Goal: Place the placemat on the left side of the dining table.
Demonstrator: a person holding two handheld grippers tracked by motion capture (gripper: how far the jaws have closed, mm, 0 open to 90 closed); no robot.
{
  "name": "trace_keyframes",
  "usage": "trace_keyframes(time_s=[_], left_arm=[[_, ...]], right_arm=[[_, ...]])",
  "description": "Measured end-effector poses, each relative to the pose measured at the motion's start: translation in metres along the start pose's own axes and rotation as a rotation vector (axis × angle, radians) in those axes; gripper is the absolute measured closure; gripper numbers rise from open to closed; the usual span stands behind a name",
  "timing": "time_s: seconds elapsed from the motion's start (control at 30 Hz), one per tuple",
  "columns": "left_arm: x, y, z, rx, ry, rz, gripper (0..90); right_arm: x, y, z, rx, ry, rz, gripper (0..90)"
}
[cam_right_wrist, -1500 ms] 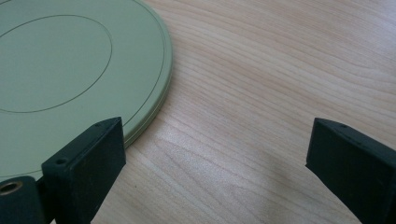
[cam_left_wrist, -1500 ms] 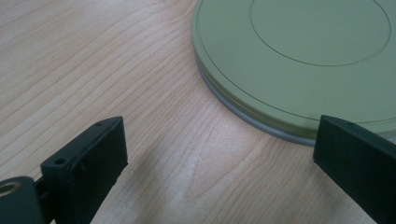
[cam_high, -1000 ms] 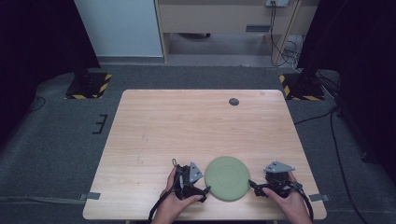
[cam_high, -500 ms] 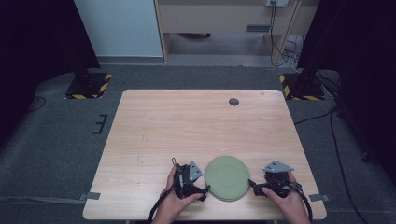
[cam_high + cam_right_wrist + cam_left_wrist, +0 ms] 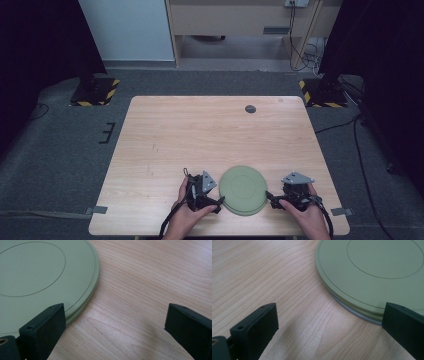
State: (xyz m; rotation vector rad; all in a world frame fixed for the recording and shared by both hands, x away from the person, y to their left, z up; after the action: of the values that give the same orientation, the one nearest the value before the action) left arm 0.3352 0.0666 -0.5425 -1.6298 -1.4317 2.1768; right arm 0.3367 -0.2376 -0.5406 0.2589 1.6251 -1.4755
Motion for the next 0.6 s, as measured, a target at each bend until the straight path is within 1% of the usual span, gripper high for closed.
trace_keyframes(time_s=[0.2,0.33,0.47,0.6], left_arm=[[-0.0003,-0.0017,0.0028,0.001,0.006,0.006,2.0],[-0.0015,-0.0019,0.0060,-0.003,0.018,0.008,1.9],[-0.0019,-0.0008,0.0054,-0.005,0.017,0.008,0.5],[-0.0028,0.0005,0.0033,-0.013,0.012,0.008,0.1]], right_arm=[[-0.0005,-0.0017,-0.0001,-0.019,0.004,0.008,4.6],[-0.0004,-0.0019,-0.0014,-0.029,-0.008,0.007,4.6],[-0.0007,-0.0016,-0.0016,-0.021,-0.010,0.005,3.7],[-0.0013,-0.0009,-0.0023,-0.011,0.000,0.005,3.3]])
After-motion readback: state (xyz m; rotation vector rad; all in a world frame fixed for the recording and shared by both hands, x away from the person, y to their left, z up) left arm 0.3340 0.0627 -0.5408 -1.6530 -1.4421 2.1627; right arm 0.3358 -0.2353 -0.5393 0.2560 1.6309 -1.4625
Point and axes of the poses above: each handheld gripper's, and its own axes: y roughly forward along the jaws, x roughly out of its underside, z roughly to its right, the point moved 2 cm from there along y, roughly forward along the jaws, and after that the axes turned 6 degrees about x, right-handed, at the moved point
